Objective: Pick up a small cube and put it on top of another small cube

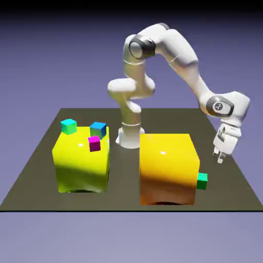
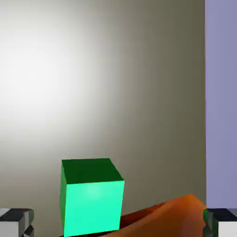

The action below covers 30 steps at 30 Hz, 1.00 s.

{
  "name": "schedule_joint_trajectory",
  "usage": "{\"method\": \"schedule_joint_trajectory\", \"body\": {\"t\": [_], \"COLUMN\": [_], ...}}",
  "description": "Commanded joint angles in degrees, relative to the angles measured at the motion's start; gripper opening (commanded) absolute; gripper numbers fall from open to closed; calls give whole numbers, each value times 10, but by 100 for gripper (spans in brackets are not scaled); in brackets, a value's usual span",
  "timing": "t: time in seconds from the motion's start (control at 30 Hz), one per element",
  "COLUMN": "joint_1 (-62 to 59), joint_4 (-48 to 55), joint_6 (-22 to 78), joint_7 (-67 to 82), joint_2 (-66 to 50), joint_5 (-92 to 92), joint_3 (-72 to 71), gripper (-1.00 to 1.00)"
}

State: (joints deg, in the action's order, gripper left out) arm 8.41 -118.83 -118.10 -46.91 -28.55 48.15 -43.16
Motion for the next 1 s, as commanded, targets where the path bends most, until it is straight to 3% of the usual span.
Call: {"method": "schedule_joint_trajectory", "body": {"t": [0.0, 0.27, 0.4, 0.43, 0.6, 0.97], "joint_1": [-3, -33, -39, -39, -3, 2], "joint_4": [16, 136, 99, 99, 155, 142], "joint_6": [25, 210, 147, 147, 223, 248], "joint_7": [5, 42, 17, 17, 50, -90], "joint_2": [-20, -169, -209, -209, -174, -18], "joint_5": [-2, -29, 17, 17, -60, -333], "joint_3": [-6, -39, -2, -2, -60, 62], "gripper": [0, 0, 0, -100, -100, -100]}}
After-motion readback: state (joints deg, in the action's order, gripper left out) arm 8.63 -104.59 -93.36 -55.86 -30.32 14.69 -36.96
